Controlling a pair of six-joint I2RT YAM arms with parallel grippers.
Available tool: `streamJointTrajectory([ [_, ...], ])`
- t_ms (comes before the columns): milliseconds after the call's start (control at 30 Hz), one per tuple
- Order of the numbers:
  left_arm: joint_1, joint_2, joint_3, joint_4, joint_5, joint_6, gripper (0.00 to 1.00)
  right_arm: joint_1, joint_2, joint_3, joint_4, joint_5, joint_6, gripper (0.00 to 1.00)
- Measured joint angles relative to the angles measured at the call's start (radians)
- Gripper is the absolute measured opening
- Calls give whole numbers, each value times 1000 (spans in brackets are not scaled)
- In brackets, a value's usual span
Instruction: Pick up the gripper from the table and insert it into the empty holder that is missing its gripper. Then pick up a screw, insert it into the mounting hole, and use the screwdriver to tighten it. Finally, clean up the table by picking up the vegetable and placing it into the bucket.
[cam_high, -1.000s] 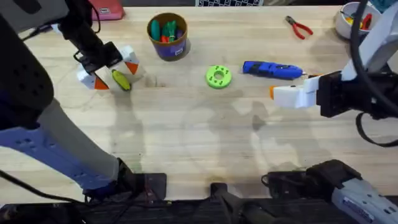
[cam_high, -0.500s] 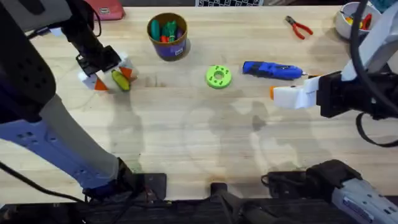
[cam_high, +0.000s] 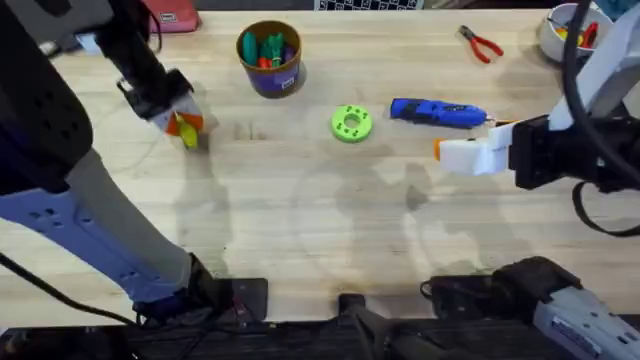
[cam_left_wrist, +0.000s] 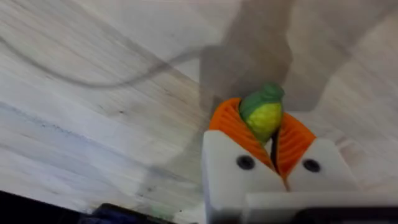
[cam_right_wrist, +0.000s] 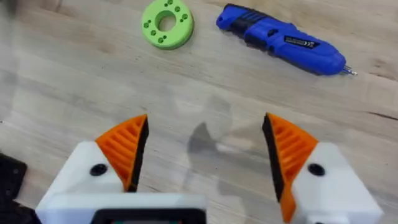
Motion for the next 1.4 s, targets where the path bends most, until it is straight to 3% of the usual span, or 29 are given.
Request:
streamJointTrajectory([
  [200,-43,-28,225,-36,40,61,32,0,0,0,0,0,0,994],
  [400,-163,-77,400,-8,69,105,32,0,0,0,0,0,0,994],
  [600,-300,-77,410,136,75,138,32,0,0,0,0,0,0,994],
  [733,-358,-57,410,186,75,151,32,0,0,0,0,0,0,994],
  [900,-386,-34,410,200,60,155,32,0,0,0,0,0,0,994],
  [1167,-388,13,410,217,44,158,50,0,0,0,0,0,0,994],
  [1333,-388,17,410,216,44,162,829,0,0,0,0,0,0,994],
  [1367,-388,17,410,212,44,160,939,0,0,0,0,0,0,994],
  [1400,-388,17,410,204,44,160,973,0,0,0,0,0,0,994],
])
